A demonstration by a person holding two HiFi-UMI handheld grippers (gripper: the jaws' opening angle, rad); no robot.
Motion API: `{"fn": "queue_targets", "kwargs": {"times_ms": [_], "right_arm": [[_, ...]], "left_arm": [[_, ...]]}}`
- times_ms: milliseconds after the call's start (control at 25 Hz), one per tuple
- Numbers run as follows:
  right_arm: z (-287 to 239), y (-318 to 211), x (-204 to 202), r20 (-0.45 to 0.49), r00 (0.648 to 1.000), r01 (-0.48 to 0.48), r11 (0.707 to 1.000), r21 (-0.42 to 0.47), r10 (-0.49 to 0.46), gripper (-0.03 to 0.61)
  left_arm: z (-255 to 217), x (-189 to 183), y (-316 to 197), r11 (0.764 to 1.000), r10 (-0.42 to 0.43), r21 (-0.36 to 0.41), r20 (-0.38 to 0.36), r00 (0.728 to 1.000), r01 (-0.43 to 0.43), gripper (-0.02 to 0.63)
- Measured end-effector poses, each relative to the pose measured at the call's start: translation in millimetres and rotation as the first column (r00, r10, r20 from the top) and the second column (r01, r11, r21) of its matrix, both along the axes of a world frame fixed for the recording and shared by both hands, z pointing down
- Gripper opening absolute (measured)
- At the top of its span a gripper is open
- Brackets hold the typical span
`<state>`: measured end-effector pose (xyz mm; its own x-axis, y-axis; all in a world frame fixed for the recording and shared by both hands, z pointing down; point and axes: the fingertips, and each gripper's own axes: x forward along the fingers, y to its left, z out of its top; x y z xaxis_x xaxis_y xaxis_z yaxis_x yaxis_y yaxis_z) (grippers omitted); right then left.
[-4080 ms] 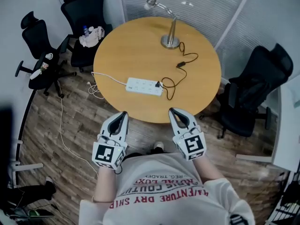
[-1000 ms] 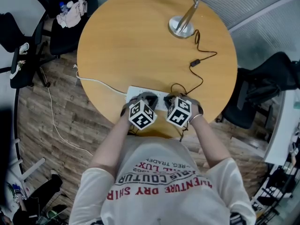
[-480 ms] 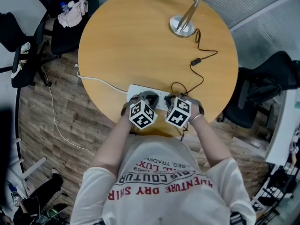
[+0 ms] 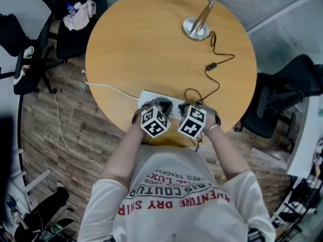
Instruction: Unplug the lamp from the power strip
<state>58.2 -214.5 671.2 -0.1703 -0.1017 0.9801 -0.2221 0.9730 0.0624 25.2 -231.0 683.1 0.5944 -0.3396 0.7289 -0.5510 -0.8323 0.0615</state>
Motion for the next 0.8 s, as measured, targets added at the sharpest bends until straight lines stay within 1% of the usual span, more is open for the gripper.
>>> {"fn": "queue_targets", "kwargs": {"times_ms": [40, 160, 240, 280, 360, 520, 640, 720, 800], "right_arm": [[-3.7, 0.8, -0.4, 0.008, 1.000, -0.007, 1.000, -0.005, 0.007, 0.069], [-44.0, -6.1, -10.3, 0.101, 0.994, -0.033, 0.999, -0.006, 0.033, 0.069], [-63.5, -16.5, -6.7, 0.082, 0.997, 0.003, 0.999, 0.037, -0.006, 0.069], [-65.6, -19.1, -1.6, 0.064, 0.998, 0.014, 0.999, 0.047, -0.017, 0.069], [-64.1, -20.5, 7.7, 0.058, 0.998, -0.002, 0.999, 0.046, -0.001, 0.069], [-60.2, -7.1, 11.5, 0.100, 0.993, -0.072, 0.997, 0.013, 0.071, 0.069], [-57.5, 0.3, 10.7, 0.133, 0.986, -0.102, 0.995, 0.015, 0.099, 0.069], [-62.2, 1.6, 10.1, 0.166, 0.979, -0.126, 0.992, 0.032, 0.119, 0.069], [-70.6, -0.9, 10.0, 0.212, 0.967, -0.160, 0.984, 0.073, 0.141, 0.071]], "left_arm": [[0.4, 0.7, 0.1, 1.000, 0.001, 0.004, 0.005, 1.000, -0.001, 0.028], [2.7, -0.4, -0.3, 1.000, -0.013, 0.008, 0.016, 1.000, 0.013, 0.028], [3.8, -3.4, 0.0, 1.000, -0.019, 0.014, 0.021, 1.000, 0.019, 0.029], [4.4, -3.8, 0.4, 1.000, -0.022, 0.016, 0.021, 1.000, 0.021, 0.029], [4.6, -2.3, -0.4, 1.000, -0.024, 0.015, 0.023, 0.999, 0.024, 0.029], [4.6, -0.4, -2.6, 1.000, -0.022, 0.005, 0.019, 1.000, 0.022, 0.029], [4.8, -1.9, -1.2, 1.000, -0.018, -0.002, 0.016, 1.000, 0.018, 0.029], [4.1, -2.4, -0.1, 0.999, -0.015, 0.029, 0.026, 1.000, 0.014, 0.029], [3.6, -1.7, 0.4, 0.997, -0.013, 0.071, 0.039, 0.999, 0.010, 0.029]]}}
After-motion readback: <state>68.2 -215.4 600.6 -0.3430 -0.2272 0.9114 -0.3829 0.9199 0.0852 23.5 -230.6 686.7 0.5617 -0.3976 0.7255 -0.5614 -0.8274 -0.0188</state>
